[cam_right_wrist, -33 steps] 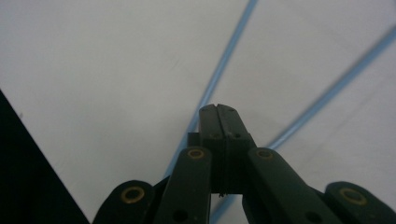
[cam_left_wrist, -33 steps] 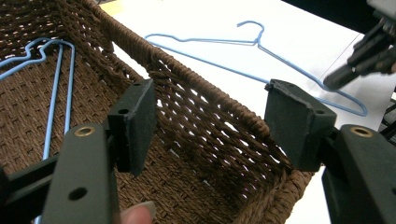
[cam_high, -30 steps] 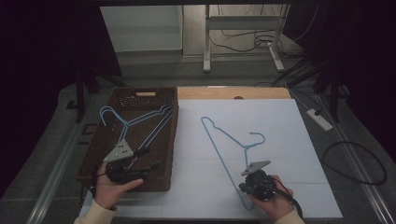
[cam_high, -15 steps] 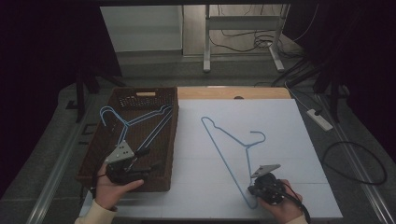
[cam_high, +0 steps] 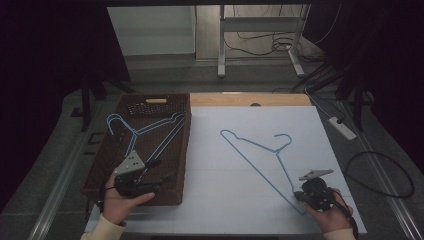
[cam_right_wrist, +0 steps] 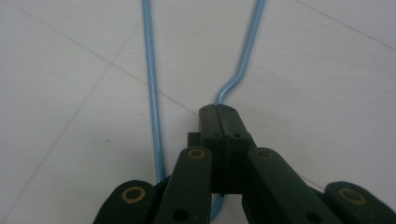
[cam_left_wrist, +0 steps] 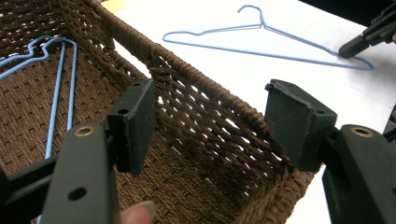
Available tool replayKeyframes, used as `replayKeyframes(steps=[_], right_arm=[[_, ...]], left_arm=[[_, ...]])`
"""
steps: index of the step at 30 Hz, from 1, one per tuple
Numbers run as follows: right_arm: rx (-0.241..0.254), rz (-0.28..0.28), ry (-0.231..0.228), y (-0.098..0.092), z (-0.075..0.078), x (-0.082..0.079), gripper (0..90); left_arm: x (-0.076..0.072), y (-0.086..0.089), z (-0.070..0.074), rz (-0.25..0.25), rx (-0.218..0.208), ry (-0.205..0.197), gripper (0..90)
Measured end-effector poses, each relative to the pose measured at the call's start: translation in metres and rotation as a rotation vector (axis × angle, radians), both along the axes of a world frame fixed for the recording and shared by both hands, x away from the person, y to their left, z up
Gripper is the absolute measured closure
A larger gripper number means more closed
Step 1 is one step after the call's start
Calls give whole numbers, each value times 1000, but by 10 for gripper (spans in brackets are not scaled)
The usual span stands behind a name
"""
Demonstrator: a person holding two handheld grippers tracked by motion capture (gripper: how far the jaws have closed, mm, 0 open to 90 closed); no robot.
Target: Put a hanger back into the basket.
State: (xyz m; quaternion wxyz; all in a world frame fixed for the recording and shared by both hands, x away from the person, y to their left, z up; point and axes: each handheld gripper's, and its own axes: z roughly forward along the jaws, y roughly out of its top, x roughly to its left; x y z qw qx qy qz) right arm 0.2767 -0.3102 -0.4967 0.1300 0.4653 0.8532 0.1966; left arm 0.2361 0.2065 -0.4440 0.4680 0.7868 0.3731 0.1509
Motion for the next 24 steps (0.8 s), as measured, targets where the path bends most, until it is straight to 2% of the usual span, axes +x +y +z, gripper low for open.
replayKeyframes(steps=[2,4,14,16,17,18,22,24], right_arm=[[-11,-18,-5,-5,0,3,900],[-1,-38,-6,-11,1,7,900],[6,-46,-10,-14,0,9,900],[57,-37,-9,-10,3,9,900],[57,-37,-9,-10,3,9,900],[74,-28,-13,-5,5,10,900],[83,52,-48,27,16,16,900],[93,100,-60,50,20,23,900]], left_arm=[[0,0,0,0,0,-1,354],[0,0,1,0,-2,-3,355],[-1,1,1,2,-1,-5,355],[-1,1,1,2,-1,-5,356],[-1,0,1,2,-1,-6,356],[-1,0,2,2,0,-7,356],[-1,0,2,0,-1,-9,357],[-2,0,3,-1,-1,-10,358]])
